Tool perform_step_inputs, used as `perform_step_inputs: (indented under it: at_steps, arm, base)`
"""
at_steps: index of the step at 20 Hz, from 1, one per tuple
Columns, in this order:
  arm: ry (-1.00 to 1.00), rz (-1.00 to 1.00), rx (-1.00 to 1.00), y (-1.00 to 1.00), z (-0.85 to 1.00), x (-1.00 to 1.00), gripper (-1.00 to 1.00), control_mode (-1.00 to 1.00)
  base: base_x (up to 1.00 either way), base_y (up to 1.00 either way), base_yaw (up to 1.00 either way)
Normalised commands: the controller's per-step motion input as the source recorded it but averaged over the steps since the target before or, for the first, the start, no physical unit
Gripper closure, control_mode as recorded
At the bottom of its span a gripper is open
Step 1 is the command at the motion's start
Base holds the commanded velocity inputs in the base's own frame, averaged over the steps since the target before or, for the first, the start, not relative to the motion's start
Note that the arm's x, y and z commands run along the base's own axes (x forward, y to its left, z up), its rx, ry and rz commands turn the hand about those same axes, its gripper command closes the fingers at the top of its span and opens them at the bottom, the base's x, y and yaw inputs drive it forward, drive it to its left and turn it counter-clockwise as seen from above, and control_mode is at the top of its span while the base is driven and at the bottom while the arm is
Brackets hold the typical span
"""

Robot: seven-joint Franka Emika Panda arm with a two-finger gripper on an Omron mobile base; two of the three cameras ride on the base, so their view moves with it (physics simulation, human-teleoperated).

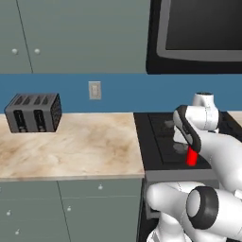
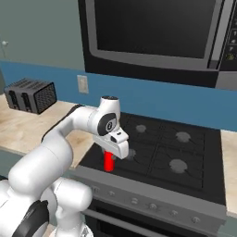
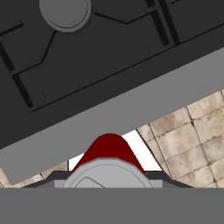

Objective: Four empty soda cans are scattered around the kitchen. Gather all the cans and cluster them next to the stove for recycling.

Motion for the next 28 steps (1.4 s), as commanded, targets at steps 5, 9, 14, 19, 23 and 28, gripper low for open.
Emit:
perform_step_inputs:
  at_steps: [5,9,14,19,23,28]
  arm:
    - [0.0,0.0,0.0,0.0,0.0,0.0,1.0,1.0]
    - [0.0,0.0,0.0,0.0,0.0,0.0,1.0,1.0]
    - [0.0,0.0,0.0,0.0,0.0,0.0,1.0,1.0]
    - [0.0,0.0,0.0,0.0,0.0,0.0,1.0,1.0]
    - [0.0,0.0,0.0,0.0,0.0,0.0,1.0,1.0]
    - [0.0,0.0,0.0,0.0,0.0,0.0,1.0,1.0]
  base:
    - [-0.23,-0.54,0.0]
    - [-0.21,-0.58,0.0]
    - [-0.19,-0.62,0.0]
    - [-0.14,-0.63,0.0]
    - [-0.11,-0.63,0.0]
    - [-0.11,-0.64,0.0]
